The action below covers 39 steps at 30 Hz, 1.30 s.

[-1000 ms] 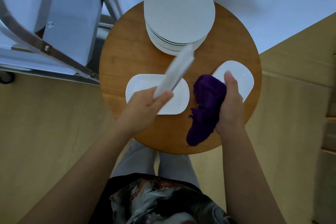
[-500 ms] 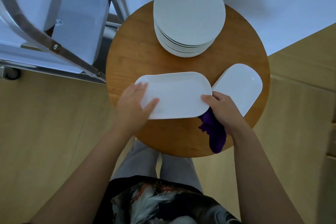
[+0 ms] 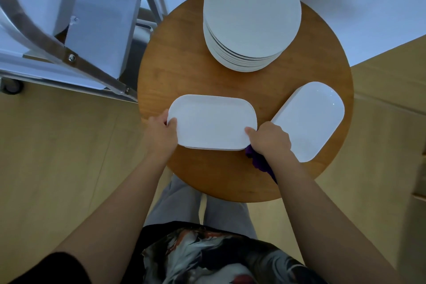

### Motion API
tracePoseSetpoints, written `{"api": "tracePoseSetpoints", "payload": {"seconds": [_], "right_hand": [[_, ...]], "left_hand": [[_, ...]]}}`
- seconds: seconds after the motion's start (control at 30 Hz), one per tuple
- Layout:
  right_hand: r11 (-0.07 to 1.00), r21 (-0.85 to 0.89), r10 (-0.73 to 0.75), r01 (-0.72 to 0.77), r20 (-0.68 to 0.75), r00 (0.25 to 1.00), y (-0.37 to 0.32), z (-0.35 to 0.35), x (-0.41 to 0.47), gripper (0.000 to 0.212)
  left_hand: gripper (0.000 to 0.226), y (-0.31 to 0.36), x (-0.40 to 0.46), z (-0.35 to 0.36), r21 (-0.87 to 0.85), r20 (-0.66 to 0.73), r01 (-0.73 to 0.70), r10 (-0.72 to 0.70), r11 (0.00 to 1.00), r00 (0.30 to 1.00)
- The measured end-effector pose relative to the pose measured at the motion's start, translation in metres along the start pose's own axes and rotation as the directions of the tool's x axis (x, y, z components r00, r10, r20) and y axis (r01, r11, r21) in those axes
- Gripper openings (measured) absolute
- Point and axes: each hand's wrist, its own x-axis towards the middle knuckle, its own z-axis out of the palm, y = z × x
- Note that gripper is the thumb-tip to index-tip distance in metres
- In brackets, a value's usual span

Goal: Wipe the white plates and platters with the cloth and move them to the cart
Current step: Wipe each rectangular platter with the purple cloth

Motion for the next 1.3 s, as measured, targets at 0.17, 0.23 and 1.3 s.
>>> {"api": "tracePoseSetpoints", "payload": {"seconds": [0.17,0.23,1.3], "right_hand": [[0.999,-0.025,0.031,-0.032,-0.034,0.999,-0.001,0.008,0.004,0.041],[0.998,-0.046,0.029,-0.031,-0.044,0.999,-0.001,0.008,0.006,0.043],[0.41,0.907,0.173,0.098,-0.183,0.968,0.143,-0.073,0.001,0.037]], "left_hand": [[0.044,-0.004,-0.004,0.008,0.173,-0.031,0.09,-0.086,0.981,0.996],[0.045,-0.002,-0.006,0.012,0.207,-0.026,0.087,-0.083,0.975,0.996],[0.025,0.123,-0.057,0.161,0.432,0.418,-0.175,-0.024,0.885,0.908]]}}
